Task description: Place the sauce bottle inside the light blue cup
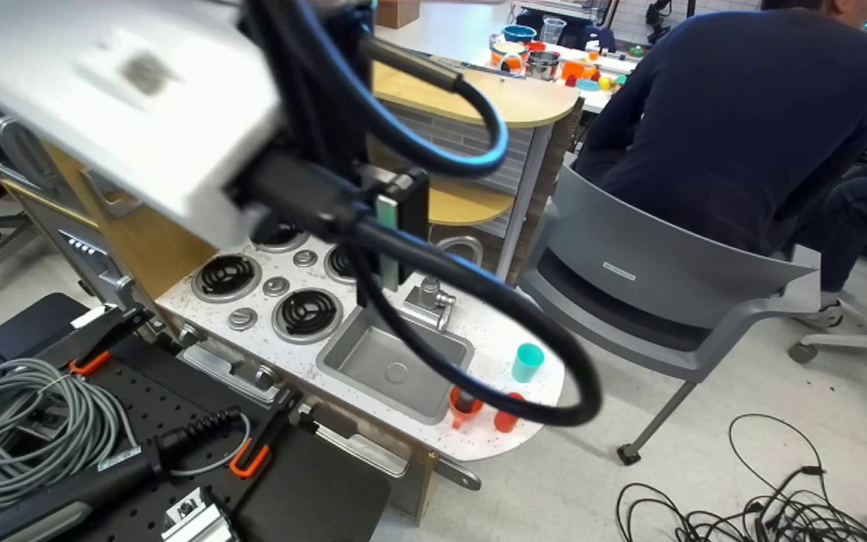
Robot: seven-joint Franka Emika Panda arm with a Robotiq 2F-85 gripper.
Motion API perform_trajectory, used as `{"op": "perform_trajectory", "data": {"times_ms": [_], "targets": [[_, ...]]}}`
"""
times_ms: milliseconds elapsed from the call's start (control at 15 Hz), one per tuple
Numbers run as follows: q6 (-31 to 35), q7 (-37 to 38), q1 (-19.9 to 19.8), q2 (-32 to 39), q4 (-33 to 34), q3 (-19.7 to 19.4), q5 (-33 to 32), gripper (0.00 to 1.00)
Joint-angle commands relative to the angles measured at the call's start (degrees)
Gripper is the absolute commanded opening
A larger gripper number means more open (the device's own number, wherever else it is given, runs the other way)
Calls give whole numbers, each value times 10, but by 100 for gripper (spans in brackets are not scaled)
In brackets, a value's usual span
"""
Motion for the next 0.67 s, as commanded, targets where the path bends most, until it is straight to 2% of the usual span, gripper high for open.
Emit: {"op": "perform_trajectory", "data": {"times_ms": [0, 267, 600], "targets": [[20, -61, 3, 107, 73, -12, 8, 100], [44, -103, -10, 205, 133, -8, 28, 100], [68, -146, -52, 324, 214, 9, 71, 100]]}}
